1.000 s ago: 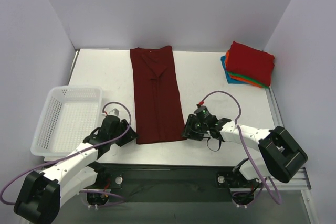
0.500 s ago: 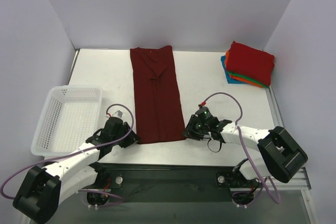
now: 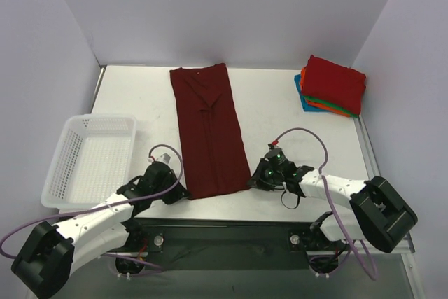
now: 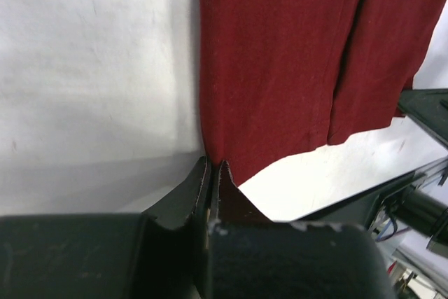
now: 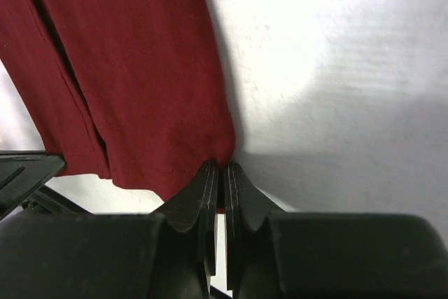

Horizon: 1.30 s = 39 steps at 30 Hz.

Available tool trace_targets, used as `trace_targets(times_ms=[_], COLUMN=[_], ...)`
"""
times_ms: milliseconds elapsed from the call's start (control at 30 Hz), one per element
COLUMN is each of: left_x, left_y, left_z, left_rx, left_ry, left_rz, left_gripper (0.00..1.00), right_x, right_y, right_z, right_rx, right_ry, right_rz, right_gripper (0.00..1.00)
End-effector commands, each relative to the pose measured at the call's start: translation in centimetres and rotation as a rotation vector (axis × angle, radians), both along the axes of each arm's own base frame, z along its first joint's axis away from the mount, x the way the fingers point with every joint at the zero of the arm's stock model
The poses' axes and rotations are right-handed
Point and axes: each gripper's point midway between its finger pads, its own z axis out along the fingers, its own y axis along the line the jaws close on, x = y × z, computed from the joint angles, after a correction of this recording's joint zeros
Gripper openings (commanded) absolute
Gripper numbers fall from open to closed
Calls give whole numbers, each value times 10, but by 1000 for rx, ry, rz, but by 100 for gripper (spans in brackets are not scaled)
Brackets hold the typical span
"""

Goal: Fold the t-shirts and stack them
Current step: Grab the bottom of the folded rectangular tshirt with both arms, then fold the folded rectangular tshirt in 1/3 of the way

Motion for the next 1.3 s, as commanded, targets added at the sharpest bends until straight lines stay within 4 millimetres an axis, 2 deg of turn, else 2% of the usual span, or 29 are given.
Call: trace_targets(times_ms=[0,167,300,400,433,600,767,933,1033,1067,1100,1133,1233,1267], left_x=[-23,-43,-55,-54,-53,-39,-34,-30,-16,-4,3,10,43,50], left_y=[3,0,1,0,-1,-14,-23,-27,-28,-29,-30,-30,-29,-31], left_z=[-7,5,15,25,28,43,35,41,57,70,71,75,89,93], left_rx=[25,11,9,0,-3,-2,-3,-33,-44,-58,-52,-44,-47,-63], left_ry=[59,42,26,1,-10,-45,-25,-46,-83,-110,-107,-124,-147,-151], left_rz=[-24,-66,-91,-90,-93,-110,-121,-111,-88,-79,-77,-85,-51,-56], left_gripper=[0,0,0,0,0,0,0,0,0,0,0,0,0,0], right_x=[-39,-65,-77,-76,-72,-53,-47,-40,-28,-22,-17,-4,16,30], right_y=[-33,-31,-31,-29,-26,-16,-3,1,6,7,8,12,17,19], right_z=[-25,-17,-9,2,10,26,26,33,46,49,52,64,70,76], right_rx=[-121,-154,-157,-157,-155,-212,-226,-204,-170,-169,-168,-142,-142,-139], right_ry=[85,47,14,-16,-30,-72,-60,-73,-77,-84,-87,-97,-99,-104], right_rz=[17,54,65,76,77,106,132,117,103,104,104,84,86,79], right_gripper=[0,0,0,0,0,0,0,0,0,0,0,0,0,0])
